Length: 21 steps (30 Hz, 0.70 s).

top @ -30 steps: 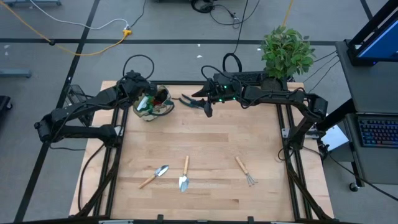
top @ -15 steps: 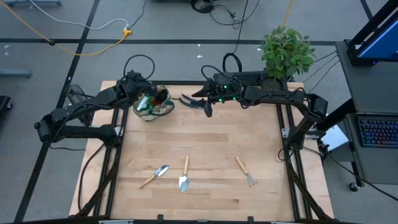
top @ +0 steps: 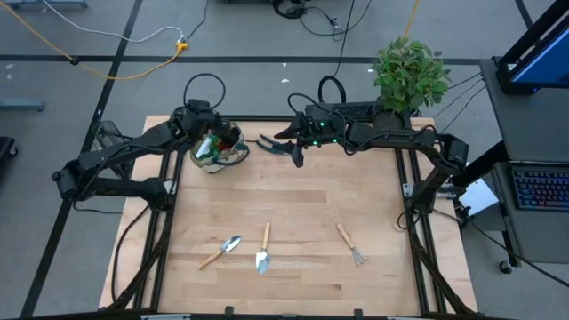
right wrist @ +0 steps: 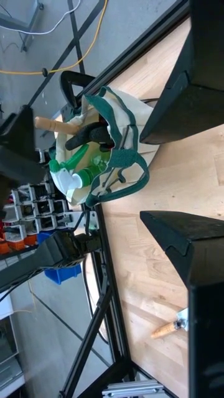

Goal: Pick & Place Garden tools in Gardening bag
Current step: Put the top hand rake into the gardening bag

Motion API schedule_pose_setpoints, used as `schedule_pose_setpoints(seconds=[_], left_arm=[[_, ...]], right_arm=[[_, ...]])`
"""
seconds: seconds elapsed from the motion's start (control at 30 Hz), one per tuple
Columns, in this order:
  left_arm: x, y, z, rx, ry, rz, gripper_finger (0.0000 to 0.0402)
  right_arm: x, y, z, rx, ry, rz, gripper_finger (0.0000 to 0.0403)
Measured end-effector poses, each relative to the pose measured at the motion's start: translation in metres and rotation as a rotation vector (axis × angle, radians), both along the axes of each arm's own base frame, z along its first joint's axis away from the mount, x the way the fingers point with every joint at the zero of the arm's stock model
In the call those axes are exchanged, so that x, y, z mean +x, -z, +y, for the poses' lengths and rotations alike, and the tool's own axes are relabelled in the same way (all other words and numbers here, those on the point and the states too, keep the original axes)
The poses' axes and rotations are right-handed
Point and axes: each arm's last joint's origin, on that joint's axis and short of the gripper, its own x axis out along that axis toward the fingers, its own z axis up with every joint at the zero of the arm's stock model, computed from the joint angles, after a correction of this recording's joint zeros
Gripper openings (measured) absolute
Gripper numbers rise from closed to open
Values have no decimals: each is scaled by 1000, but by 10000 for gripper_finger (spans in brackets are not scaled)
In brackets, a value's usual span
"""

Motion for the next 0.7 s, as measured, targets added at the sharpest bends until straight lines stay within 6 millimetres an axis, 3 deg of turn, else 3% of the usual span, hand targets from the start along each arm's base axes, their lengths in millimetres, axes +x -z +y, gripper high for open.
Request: schedule_pose_setpoints(seconds=[0.17, 0.53, 0.7], left_arm=[[5, 8, 5, -31, 6, 26, 192], [6, 14, 7, -53, 22, 81, 68], [2, 18, 4, -96, 15, 130, 64]], right_arm=[[0, 0, 0, 6, 2, 1, 177], [0, 0, 0, 6, 2, 2, 174], [0, 1, 0, 8, 1, 7, 175]])
